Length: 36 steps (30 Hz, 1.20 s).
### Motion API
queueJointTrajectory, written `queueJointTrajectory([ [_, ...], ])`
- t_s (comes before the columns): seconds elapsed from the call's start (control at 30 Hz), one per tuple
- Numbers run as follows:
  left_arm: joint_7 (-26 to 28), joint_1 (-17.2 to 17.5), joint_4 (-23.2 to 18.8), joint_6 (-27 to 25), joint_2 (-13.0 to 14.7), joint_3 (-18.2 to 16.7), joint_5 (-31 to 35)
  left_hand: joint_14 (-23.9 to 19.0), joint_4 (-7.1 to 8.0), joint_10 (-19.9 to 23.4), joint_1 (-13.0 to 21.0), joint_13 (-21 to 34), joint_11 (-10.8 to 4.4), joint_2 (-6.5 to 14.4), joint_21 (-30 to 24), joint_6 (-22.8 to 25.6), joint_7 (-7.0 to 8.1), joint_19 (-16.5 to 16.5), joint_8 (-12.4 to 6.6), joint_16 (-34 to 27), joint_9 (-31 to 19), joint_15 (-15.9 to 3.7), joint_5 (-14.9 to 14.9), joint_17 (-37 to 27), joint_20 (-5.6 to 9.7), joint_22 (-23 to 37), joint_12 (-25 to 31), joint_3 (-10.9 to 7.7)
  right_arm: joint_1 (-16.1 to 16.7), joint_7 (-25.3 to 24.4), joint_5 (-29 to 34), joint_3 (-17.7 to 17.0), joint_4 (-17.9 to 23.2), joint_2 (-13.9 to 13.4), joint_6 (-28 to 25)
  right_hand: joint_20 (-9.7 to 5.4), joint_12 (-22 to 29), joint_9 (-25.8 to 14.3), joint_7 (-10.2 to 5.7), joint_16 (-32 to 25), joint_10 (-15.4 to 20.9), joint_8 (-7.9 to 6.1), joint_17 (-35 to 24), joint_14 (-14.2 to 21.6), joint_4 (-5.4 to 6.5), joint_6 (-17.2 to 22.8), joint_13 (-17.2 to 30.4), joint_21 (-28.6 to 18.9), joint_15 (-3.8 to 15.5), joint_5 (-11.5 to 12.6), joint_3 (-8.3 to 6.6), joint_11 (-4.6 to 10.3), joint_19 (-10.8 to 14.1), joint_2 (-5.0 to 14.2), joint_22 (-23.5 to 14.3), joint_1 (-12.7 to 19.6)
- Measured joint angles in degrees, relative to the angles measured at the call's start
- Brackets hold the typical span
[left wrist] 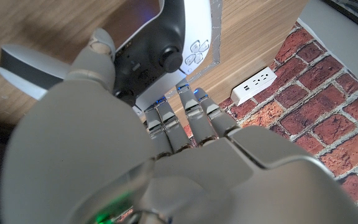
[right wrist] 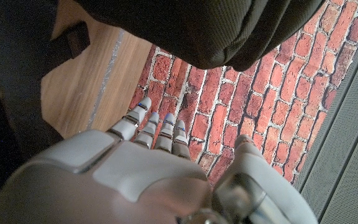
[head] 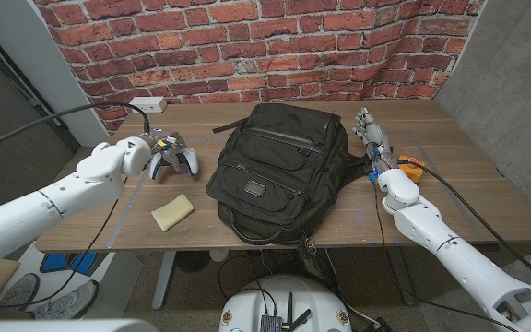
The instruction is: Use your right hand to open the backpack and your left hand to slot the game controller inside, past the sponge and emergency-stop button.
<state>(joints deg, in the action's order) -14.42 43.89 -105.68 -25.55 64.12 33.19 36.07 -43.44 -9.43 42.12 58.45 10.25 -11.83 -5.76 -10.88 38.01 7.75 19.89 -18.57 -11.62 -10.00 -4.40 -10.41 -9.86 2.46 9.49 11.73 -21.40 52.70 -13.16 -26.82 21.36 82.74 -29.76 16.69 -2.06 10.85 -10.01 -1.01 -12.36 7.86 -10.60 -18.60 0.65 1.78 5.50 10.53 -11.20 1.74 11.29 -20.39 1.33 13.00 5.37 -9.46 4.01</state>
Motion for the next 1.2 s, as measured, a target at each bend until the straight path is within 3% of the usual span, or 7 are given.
queueJointTrajectory([
  [0.7,-0.90,2.84,-6.63,-2.19,3.39,-3.02,-1.01,-1.23,-0.08,1.20,0.00,-0.01,-0.06,0.00,0.00,1.03,-0.15,0.72,0.66,0.23,-0.30,-0.20,-0.23,-0.11,-0.11,-0.01,-0.19,0.56,3.49,-3.43,2.70,-0.91,5.67,-1.91,-0.84,0.00,0.00,0.01,0.31,-0.44,0.31,0.00,-0.01,0.00,-0.14,0.31,-0.01,0.00,0.00,0.00,0.14,-0.32,0.00,0.00,0.00,0.00],
  [0.83,-1.70,3.32,-7.65,-3.62,3.89,-3.44,-1.08,-1.45,-0.16,1.21,0.00,-0.02,-0.06,0.00,0.00,1.18,-0.19,0.72,0.88,0.35,-0.30,-0.23,-0.22,-0.12,-0.11,-0.01,-0.20,0.64,6.27,-4.42,3.63,-1.74,9.61,-3.25,-1.23,0.00,0.00,0.01,0.31,-0.44,0.31,0.00,-0.01,0.06,-0.45,0.31,-0.01,0.00,0.05,0.00,0.01,-0.32,0.00,0.00,0.00,0.00],
  [1.03,-1.78,3.83,-8.90,-3.75,4.45,-3.96,-1.09,-1.53,-0.15,1.20,0.00,0.00,-0.05,0.00,0.00,1.18,-0.19,0.72,1.10,0.44,-0.29,-0.31,-0.21,-0.01,-0.11,-0.02,-0.20,0.65,6.50,-5.71,4.97,-1.82,9.90,-3.36,-1.78,0.00,0.00,0.01,0.31,-0.44,0.31,0.00,-0.01,0.32,-0.45,0.31,-0.01,0.00,0.31,0.00,0.01,-0.32,0.00,0.00,0.00,0.00],
  [1.07,-1.78,3.92,-9.09,-3.75,4.55,-4.03,-1.09,-1.53,-0.08,1.20,-0.01,0.00,-0.05,0.00,0.00,1.19,-0.18,0.72,1.10,0.44,-0.29,-0.31,-0.17,0.01,-0.11,-0.01,-0.20,0.89,8.91,-6.03,5.29,-2.65,13.12,-4.54,-1.95,0.00,0.00,0.01,0.31,-0.44,0.31,0.00,-0.01,0.32,-0.45,0.31,-0.01,0.00,0.31,0.00,0.01,-0.32,0.00,0.00,0.00,0.00],
  [1.2,-2.40,4.12,-9.64,-4.76,4.79,-4.24,-1.19,-1.53,0.00,1.49,0.00,0.02,0.05,0.00,0.00,1.19,-0.18,0.84,1.28,0.44,-0.28,-0.31,-0.16,0.08,0.00,-0.02,-0.24,0.97,8.91,-6.81,6.17,-2.65,13.12,-4.54,-2.26,-0.29,0.00,0.02,0.53,-0.45,0.31,0.00,0.27,0.63,-0.62,0.53,-0.01,0.00,0.01,0.00,-0.17,-0.32,0.32,0.00,0.00,0.00],
])
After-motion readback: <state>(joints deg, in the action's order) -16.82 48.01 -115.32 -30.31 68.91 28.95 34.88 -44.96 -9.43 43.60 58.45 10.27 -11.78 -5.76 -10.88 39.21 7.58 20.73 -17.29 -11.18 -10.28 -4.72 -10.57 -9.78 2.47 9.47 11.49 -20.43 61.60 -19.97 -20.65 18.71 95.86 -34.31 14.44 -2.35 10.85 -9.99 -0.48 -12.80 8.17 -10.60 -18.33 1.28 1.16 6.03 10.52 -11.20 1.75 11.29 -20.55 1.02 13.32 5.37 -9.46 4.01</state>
